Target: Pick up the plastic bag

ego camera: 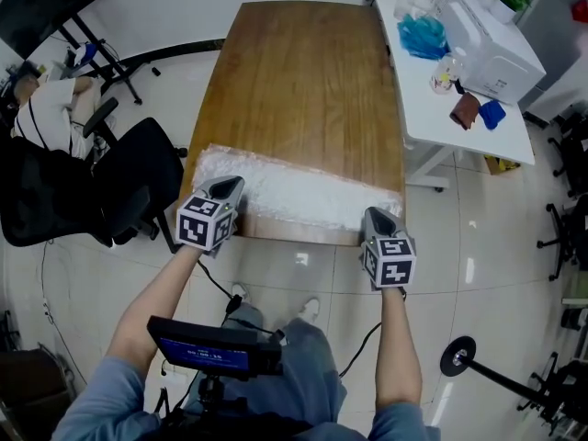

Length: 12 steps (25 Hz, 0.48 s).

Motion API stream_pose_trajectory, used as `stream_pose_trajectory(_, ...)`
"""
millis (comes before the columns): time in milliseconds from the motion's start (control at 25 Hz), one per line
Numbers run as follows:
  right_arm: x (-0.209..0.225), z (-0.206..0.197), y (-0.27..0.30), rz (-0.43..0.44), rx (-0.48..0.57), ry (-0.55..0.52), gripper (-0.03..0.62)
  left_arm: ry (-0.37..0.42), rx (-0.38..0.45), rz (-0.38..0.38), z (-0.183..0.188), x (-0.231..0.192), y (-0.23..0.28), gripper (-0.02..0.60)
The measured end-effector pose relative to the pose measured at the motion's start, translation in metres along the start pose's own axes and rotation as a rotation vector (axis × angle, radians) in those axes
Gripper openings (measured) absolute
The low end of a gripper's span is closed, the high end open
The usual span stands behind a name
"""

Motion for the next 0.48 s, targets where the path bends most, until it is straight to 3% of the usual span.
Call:
stream_pose_trajectory(200, -0.007, -0.009, 0.013, 0.048, -0.075, 0.034, 0.000, -0.030, -0.112, 0.043, -0.023, -0.029, 0.004, 0.018)
stream_pose_trajectory(480, -0.013, -0.015, 0.024, 0.076, -0.154, -0.002, 0.000, -0.037, -0.210, 0.065, -0.046, -0.042, 0.007, 0.018)
Point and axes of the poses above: the fingertips, and each gripper's own axes: y forward along the fingers, x to its right, z out of its top, the point moved 9 cm from there along -y, backward along the fingers, and after that the axes turned 14 degrees about -y, right-handed, at the moved point
